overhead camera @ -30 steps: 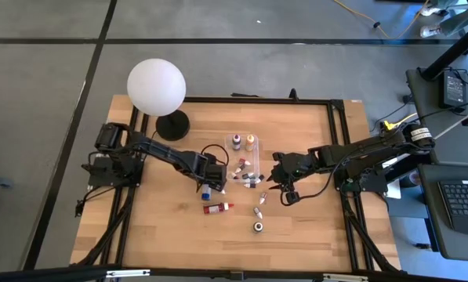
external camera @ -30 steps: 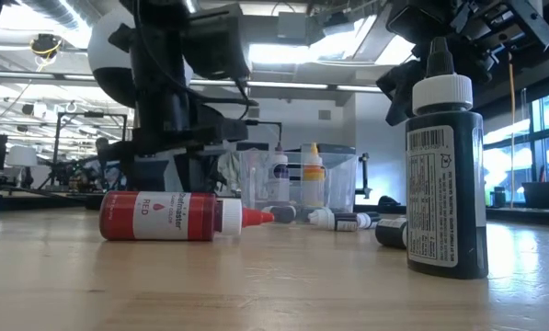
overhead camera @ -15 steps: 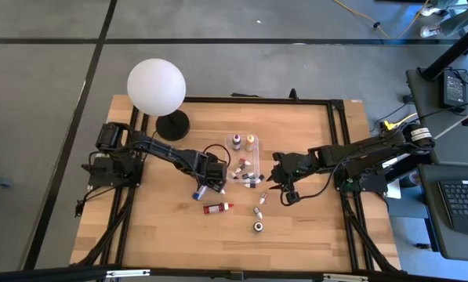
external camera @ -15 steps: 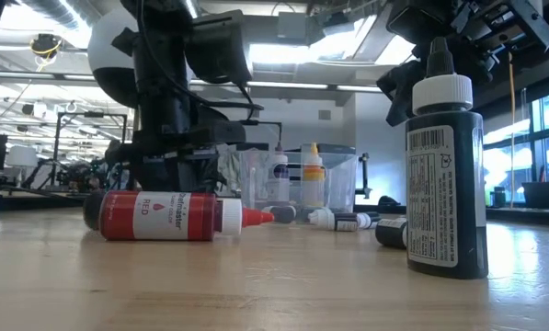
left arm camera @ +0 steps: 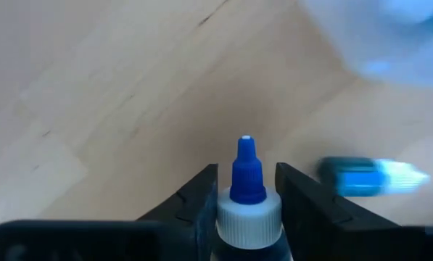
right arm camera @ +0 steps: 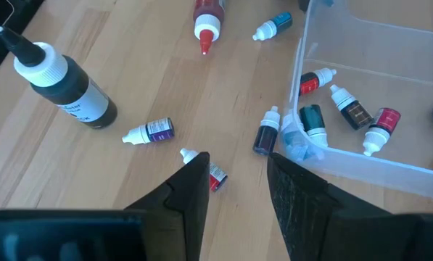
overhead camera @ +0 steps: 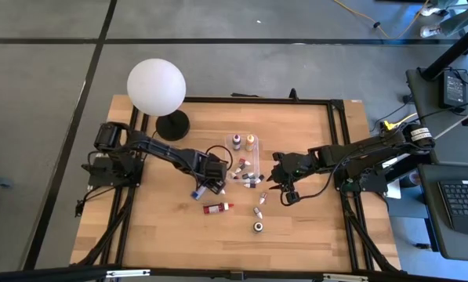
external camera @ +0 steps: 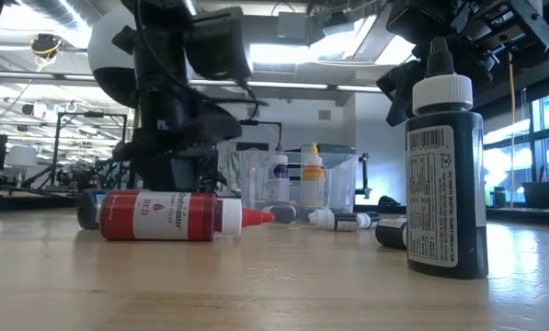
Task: Pick & Place food coloring
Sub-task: Put the large blue food coloring bottle in the transparent bin
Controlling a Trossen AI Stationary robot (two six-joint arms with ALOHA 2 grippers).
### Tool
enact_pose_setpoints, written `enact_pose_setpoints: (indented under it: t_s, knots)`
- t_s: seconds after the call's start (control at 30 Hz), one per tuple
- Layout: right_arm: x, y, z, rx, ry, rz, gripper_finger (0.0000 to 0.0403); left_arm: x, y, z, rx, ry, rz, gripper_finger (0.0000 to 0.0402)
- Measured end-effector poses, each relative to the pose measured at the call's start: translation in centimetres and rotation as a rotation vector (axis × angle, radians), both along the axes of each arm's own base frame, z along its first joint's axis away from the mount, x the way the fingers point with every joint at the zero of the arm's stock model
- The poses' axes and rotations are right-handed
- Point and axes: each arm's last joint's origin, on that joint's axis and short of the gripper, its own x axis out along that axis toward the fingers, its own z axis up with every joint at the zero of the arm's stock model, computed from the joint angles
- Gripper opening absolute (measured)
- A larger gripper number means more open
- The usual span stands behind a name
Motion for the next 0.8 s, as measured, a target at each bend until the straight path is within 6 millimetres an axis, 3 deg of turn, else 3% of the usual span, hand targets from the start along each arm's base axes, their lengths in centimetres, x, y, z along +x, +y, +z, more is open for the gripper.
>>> enact_pose_setpoints:
  t_s: [0.3,0.5,0.8]
  knots:
    - [0.0,0.0,0.0,0.002,0.001,-0.003,0.0142,-1.0,0.5,5.4,0.152,-0.212,-0.034,0.0123]
    - [0.0,0.0,0.0,0.003,-0.001,-0.003,0.0142,-1.1,0.6,10.0,0.448,-0.451,-0.111,0.0116]
    - [0.1,0.0,0.1,0.009,-0.013,-0.007,0.0142,0.9,0.1,14.3,0.839,-0.724,-0.330,0.0119]
